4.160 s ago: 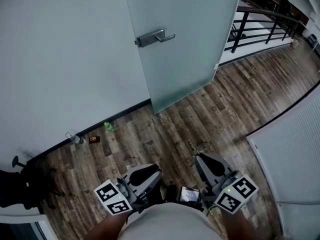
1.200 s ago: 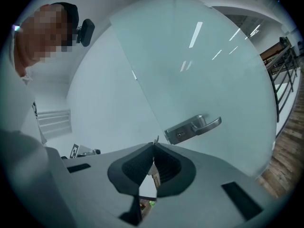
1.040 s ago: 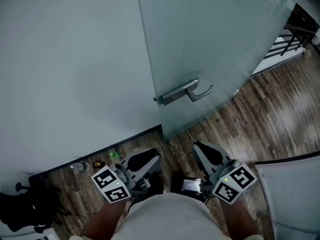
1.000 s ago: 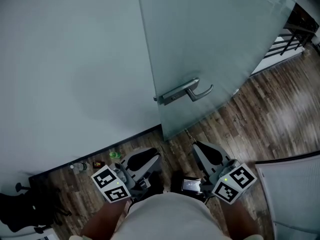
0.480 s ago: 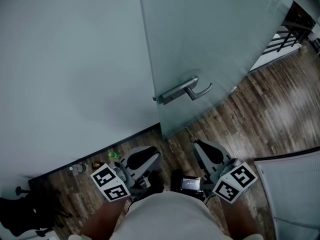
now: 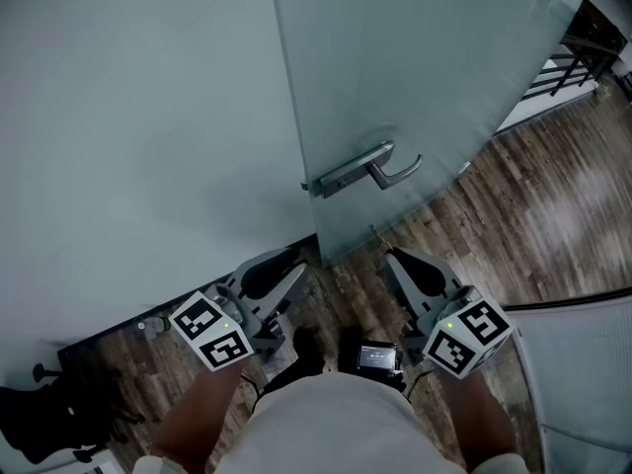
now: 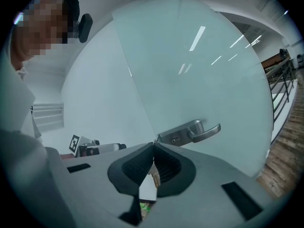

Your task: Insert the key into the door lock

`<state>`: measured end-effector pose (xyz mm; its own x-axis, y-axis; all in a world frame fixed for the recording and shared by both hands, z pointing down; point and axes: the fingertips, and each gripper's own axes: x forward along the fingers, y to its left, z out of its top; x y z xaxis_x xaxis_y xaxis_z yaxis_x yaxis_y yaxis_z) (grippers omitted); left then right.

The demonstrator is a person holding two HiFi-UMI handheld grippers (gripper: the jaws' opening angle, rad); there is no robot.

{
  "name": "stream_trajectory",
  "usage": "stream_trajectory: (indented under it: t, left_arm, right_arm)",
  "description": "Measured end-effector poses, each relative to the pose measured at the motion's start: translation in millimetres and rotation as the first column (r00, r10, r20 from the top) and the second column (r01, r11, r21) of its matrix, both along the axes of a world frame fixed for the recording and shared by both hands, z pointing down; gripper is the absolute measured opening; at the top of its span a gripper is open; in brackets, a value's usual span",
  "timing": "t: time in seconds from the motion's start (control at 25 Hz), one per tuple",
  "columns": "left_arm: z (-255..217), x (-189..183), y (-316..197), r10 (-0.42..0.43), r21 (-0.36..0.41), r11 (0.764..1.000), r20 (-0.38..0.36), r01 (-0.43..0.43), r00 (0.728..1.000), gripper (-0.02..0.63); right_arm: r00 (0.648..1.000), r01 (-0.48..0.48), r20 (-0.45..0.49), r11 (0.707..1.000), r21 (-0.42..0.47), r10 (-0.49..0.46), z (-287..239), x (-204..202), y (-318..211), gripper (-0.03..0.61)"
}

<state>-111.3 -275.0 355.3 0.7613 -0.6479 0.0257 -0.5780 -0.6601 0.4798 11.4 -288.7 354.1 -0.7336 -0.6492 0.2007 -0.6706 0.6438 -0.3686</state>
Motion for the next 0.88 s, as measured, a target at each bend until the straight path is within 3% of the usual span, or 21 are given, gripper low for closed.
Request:
stream_trajectory:
  t: [0.4, 0.88]
  left_arm:
    - [4, -9, -53, -0.05, 0.022, 0.999, 0.095, 0.048, 0.994, 0.141]
    - [3, -9, -99, -0.04, 0.047, 0.998, 0.131, 0.034, 0.991, 0.143]
  right_arm:
    - [0.998, 0.009, -0.056, 1.0, 0.01, -0.009, 11, -5, -38, 0.017]
    - [0.992, 0.037, -0.122, 0.999, -0.018, -0.038, 38, -25, -71, 0.017]
